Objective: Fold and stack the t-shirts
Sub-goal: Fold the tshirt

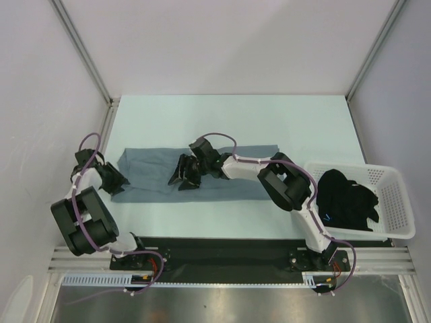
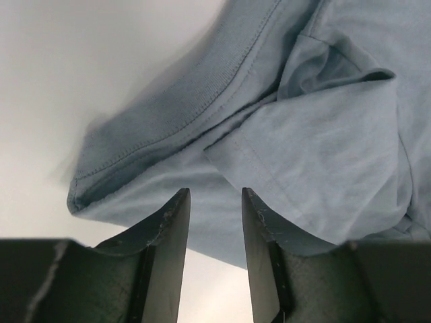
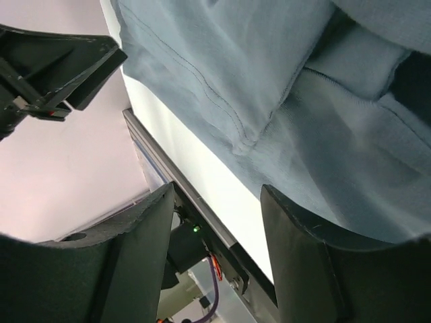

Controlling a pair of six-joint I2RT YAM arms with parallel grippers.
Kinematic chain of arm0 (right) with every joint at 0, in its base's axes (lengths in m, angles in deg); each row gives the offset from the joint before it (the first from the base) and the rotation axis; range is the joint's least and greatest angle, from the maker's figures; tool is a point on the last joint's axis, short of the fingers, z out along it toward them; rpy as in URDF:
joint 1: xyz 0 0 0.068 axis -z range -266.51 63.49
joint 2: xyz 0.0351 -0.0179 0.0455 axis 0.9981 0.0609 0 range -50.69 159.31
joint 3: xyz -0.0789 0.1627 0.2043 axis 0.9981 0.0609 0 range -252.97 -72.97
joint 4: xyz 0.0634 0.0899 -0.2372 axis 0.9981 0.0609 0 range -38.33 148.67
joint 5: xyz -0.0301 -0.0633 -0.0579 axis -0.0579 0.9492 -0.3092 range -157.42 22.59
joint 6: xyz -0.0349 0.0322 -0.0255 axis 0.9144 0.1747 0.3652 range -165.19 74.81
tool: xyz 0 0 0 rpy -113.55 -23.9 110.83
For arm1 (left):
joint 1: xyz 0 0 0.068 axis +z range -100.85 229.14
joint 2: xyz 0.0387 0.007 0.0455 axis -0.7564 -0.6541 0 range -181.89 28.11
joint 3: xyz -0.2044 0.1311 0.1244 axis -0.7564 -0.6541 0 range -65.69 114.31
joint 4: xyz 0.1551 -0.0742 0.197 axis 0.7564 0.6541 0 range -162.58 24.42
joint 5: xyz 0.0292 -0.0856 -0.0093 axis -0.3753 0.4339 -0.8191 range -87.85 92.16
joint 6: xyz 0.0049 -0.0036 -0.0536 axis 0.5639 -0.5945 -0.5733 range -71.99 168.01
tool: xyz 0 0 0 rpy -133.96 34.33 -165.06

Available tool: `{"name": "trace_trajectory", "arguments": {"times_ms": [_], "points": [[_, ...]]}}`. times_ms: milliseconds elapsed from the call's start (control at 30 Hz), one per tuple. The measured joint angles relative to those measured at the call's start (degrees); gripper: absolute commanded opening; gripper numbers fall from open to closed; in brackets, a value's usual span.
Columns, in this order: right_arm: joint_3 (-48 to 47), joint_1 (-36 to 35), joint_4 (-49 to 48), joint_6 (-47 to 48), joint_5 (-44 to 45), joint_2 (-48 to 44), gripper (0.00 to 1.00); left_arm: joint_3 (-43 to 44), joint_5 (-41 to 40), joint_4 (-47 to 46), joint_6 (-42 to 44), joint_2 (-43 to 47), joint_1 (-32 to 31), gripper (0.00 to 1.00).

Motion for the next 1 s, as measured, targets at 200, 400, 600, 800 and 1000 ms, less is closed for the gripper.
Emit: {"name": "trace_trajectory", "arguments": {"times_ms": [200,400,600,800,1000], "points": [[-0.1,0.0,-1.7,-1.0,0.1,1.0,0.56,0.1,-0.2,-1.6,-0.3,-2.6,0.0,0.43],[-0.1,-0.1,-2.0,-1.6,0.1,3.1,0.56,0.2,0.4,-4.6,-0.6,-5.2,0.0,0.42],[-1.1,-0.3,-2.0,-1.6,0.0,3.4,0.56,0.2,1.3,-6.6,-1.5,-5.7,0.0,0.40],[-1.3,-0.7,-2.0,-2.1,0.0,3.6,0.59,0.7,1.4,-7.2,-2.0,-7.7,0.0,0.35],[-1.6,-0.8,-2.4,-4.3,-0.3,4.5,0.55,0.9,1.7,-7.3,-2.6,-7.8,0.0,0.26]]}}
